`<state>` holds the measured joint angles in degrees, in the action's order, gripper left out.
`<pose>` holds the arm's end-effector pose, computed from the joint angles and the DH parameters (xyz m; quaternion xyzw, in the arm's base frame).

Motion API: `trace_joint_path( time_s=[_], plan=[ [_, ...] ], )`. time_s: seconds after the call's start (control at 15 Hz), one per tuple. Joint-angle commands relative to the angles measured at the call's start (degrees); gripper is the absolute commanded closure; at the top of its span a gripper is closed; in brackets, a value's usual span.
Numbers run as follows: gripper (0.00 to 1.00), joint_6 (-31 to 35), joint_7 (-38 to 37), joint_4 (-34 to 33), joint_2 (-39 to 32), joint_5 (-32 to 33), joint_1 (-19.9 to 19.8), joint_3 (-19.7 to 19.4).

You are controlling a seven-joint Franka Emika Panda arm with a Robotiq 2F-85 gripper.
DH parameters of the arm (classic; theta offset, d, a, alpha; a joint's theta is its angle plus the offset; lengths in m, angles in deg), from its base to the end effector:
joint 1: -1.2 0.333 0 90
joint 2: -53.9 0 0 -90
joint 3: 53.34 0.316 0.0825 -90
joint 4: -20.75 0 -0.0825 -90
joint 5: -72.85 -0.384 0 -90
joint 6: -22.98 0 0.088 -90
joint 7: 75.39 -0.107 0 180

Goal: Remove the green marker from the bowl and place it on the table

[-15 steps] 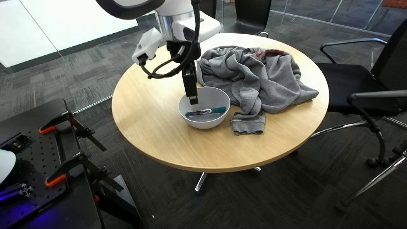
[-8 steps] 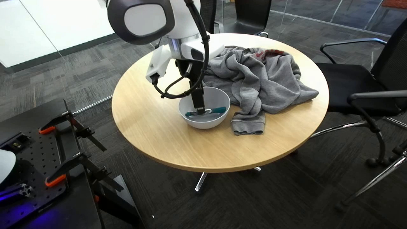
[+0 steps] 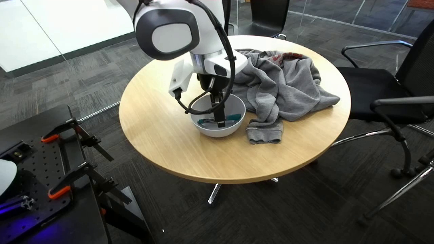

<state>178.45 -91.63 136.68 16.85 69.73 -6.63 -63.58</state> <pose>0.5685 -0.1878 0.1338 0.9528 -0.2997 0.0269 0.0416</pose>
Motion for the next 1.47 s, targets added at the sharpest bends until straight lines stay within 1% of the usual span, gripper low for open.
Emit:
trace_joint_path(
  time_s=[0.0, 0.27, 0.33, 0.4, 0.53, 0.6, 0.67, 0.8, 0.87, 1.07, 1.13, 1.2, 1.27, 1.4],
  plan=[
    [0.0, -0.82, 1.15, -4.11, -3.23, -1.7, -0.55, 0.38],
    [0.0, -1.31, 1.21, -6.73, -5.57, -1.87, -0.47, 0.5],
    [0.03, -1.47, 1.22, -7.29, -6.04, -1.87, -0.45, 0.53],
    [0.28, -1.53, 1.14, -7.79, -6.51, -1.85, -0.38, 0.51],
    [0.3, -1.63, 1.04, -8.63, -7.29, -1.74, -0.22, 0.41],
    [0.36, -1.65, 1.0, -8.86, -7.51, -1.7, -0.15, 0.36],
    [0.45, -1.6, 1.0, -9.02, -7.66, -1.67, -0.11, 0.32],
    [0.59, -1.57, 0.88, -9.05, -7.7, -1.62, 0.02, 0.19],
    [0.68, -1.39, 0.9, -8.79, -7.46, -1.6, 0.1, 0.18],
    [0.9, -1.07, 0.68, -7.24, -5.74, -1.74, 0.43, 0.19],
    [0.99, -1.12, 0.27, -6.52, -4.93, -1.74, 0.77, -0.03],
    [1.0, -0.96, 0.19, -5.71, -3.99, -1.76, 0.94, -0.06],
    [0.95, -0.84, 0.38, -4.83, -2.89, -1.75, 1.0, 0.03],
    [0.95, -0.72, -0.13, -2.74, -0.25, -1.55, 1.74, -0.38]
  ],
)
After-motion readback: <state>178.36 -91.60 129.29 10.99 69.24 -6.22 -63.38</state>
